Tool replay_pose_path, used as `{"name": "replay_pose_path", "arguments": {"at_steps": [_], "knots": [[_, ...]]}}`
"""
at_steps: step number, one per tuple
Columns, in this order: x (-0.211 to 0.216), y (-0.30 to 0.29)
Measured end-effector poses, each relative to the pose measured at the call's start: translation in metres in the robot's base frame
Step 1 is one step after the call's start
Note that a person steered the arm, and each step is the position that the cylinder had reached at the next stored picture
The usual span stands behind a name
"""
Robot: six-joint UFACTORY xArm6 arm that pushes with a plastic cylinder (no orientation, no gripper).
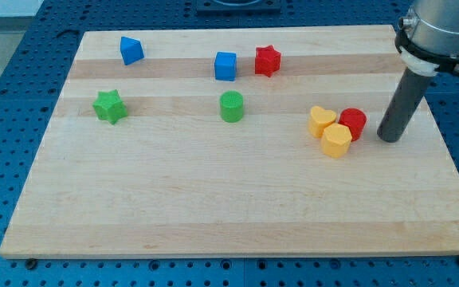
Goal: Push the red circle above the yellow hexagon
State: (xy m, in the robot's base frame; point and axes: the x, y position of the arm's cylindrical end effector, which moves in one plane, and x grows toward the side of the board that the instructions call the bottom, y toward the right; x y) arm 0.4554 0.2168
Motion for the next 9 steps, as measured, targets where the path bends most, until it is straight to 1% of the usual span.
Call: {"name": "replay_pose_path", "arguments": {"at_steps": [1,4,5,6,7,9], "knots": [[-0.018,0.000],[-0.032,-0.007],[-0.034,-0.017],[-0.046,-0.040],[-0.051,-0.051],[-0.055,-0.052]]}}
